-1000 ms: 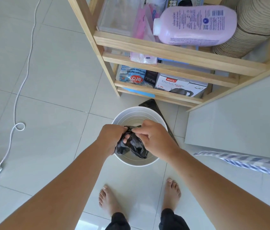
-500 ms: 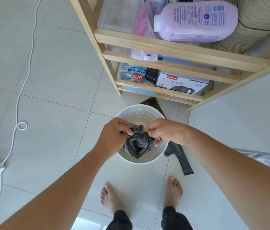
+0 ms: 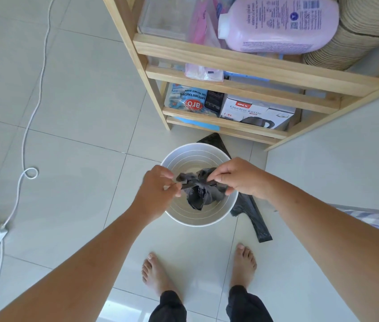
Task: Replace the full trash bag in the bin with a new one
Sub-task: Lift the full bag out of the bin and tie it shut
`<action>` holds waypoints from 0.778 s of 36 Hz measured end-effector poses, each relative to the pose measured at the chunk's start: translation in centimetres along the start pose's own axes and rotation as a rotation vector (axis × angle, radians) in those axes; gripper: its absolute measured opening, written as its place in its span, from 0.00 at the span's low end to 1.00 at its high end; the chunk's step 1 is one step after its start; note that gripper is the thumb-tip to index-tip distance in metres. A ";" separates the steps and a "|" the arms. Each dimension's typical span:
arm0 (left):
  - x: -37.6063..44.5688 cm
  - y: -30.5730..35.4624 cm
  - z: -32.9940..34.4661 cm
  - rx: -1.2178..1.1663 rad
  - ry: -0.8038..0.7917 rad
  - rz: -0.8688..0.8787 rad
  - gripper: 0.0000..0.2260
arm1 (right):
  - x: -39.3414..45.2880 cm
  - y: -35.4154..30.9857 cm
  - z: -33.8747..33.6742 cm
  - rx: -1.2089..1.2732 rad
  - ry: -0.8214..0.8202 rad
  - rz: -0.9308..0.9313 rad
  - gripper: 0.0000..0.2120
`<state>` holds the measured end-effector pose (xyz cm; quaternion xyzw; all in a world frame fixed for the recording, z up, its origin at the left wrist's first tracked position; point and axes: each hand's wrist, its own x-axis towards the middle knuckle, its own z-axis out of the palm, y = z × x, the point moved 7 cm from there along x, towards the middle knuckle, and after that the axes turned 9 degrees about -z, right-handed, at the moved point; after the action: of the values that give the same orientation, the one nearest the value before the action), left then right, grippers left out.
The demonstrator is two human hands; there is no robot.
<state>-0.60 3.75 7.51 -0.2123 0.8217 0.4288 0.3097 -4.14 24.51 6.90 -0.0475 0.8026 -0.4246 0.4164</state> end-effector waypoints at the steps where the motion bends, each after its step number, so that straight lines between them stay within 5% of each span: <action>1: 0.2 -1.0 -0.8 0.027 0.032 -0.033 0.06 | 0.0 0.4 -0.7 -0.098 0.021 0.000 0.13; 7: 0.9 -6.1 -5.4 0.051 0.198 -0.197 0.04 | -1.4 4.2 -4.6 -0.391 0.145 0.060 0.12; 11: 0.9 -5.7 -5.5 -0.108 0.170 -0.246 0.04 | -1.7 5.8 -4.7 -0.441 0.195 0.089 0.12; 17: 0.7 -1.8 -4.2 -0.739 -0.085 -0.218 0.22 | -1.9 3.3 -3.5 -0.223 0.263 0.020 0.12; 28: 2.3 3.6 -1.2 -0.688 -0.140 -0.066 0.13 | -2.8 -4.3 -2.3 0.108 0.307 -0.161 0.10</action>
<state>-4.89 4.54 8.53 -0.3008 0.5984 0.6839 0.2893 -5.16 24.49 12.51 -0.0238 0.8264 -0.5012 0.2555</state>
